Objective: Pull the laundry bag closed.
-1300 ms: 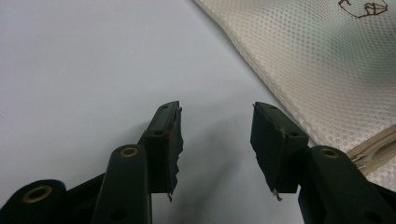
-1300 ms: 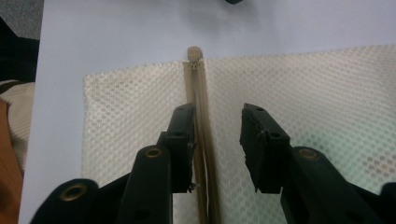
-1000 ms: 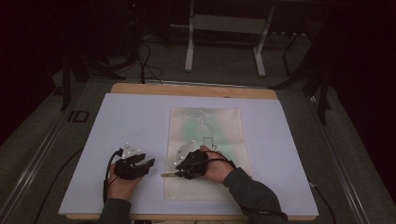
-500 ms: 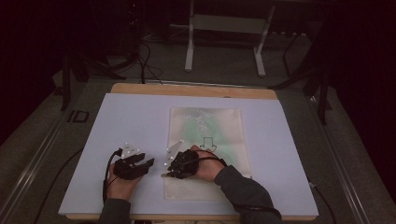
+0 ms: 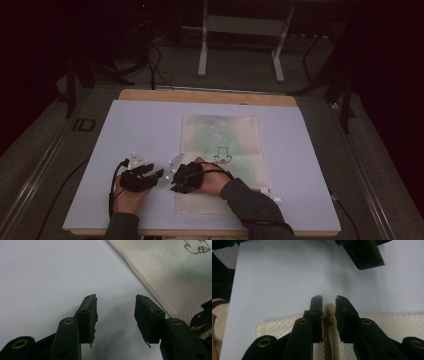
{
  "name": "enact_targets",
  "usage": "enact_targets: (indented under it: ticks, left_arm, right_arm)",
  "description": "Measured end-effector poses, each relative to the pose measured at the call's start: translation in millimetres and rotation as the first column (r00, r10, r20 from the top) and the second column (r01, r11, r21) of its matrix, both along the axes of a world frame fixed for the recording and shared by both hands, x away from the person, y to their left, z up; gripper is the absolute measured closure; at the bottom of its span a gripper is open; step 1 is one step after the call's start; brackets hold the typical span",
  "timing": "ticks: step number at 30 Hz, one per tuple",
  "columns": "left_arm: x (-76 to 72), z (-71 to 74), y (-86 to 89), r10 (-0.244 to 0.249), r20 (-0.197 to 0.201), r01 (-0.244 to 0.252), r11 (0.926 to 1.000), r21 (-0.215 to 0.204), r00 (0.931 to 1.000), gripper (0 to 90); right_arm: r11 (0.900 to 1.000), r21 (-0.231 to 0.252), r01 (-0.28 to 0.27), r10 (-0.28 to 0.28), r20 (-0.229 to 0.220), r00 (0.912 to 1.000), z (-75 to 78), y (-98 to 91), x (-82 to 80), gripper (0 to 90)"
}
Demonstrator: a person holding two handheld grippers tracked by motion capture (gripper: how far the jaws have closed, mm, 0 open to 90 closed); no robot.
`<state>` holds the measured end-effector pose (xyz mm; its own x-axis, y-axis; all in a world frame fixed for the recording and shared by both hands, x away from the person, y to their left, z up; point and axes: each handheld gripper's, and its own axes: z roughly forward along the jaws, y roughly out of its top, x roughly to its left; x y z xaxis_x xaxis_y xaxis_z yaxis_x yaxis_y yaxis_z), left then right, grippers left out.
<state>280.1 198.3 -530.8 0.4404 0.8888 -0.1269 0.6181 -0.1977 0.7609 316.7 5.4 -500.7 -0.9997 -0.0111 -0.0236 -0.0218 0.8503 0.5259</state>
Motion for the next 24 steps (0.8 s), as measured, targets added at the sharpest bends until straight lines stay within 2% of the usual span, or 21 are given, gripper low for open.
enact_targets:
  ticks: [5, 10, 15, 21, 24]
  left_arm:
    - [0.0, 0.3, 2.4, 0.009, 0.000, -0.009, 1.0000, -0.004, 1.0000, 51.8]
    - [0.1, 0.2, 2.2, 0.008, 0.000, -0.008, 1.0000, -0.005, 1.0000, 51.7]
    - [0.3, 0.1, 2.2, 0.007, -0.002, -0.007, 1.0000, -0.003, 1.0000, 51.7]
    - [0.3, 0.2, 2.6, 0.008, -0.002, -0.008, 1.0000, -0.003, 1.0000, 51.7]
    - [0.2, 0.1, 2.4, 0.008, -0.001, -0.008, 1.0000, -0.004, 1.0000, 51.7]
  right_arm:
    - [0.9999, -0.003, 0.015, -0.015, -0.006, 0.9999, -5.5, 6.2, 1.7, 74.5]
    - [0.9990, -0.026, 0.037, -0.037, -0.011, 0.9993, -12.7, 10.5, 3.5, 74.4]
    - [0.9985, -0.037, 0.040, -0.040, -0.008, 0.9992, -13.0, 12.7, 3.4, 80.3]
    - [0.9990, -0.023, 0.037, -0.038, -0.008, 0.9993, -11.0, 12.5, 2.4, 80.5]
    - [0.9992, 0.001, 0.040, -0.040, -0.006, 0.9992, -7.0, 10.3, 2.0, 80.5]
